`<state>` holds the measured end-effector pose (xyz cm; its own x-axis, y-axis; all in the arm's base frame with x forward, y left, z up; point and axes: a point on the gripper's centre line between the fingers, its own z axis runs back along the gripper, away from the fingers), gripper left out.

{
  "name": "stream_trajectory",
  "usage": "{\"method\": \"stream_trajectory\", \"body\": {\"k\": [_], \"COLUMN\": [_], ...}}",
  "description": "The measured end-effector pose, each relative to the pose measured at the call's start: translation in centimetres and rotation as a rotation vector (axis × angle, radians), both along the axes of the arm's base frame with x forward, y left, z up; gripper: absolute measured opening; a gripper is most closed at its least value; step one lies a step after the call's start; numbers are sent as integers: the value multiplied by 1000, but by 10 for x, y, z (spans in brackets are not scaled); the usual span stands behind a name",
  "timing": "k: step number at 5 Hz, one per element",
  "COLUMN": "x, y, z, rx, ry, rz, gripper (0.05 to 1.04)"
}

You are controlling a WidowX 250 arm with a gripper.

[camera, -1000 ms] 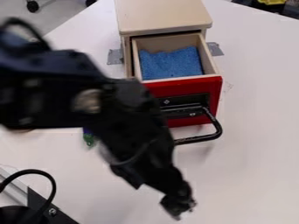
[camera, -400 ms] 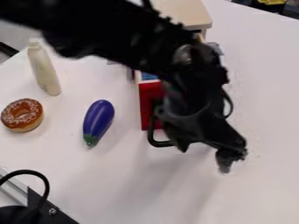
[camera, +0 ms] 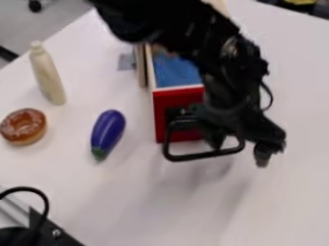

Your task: Close the drawer

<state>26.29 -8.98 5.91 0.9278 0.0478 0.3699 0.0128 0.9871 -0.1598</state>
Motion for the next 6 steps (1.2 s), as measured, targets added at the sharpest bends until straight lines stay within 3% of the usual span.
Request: {"method": "stream_trajectory", "body": {"k": [3,6], "x": [71,101], "y": [41,82], "z": [-3,-2], "rx": [32,116], "ry": [-53,-119], "rz": [110,107], "gripper": [999,999]}}
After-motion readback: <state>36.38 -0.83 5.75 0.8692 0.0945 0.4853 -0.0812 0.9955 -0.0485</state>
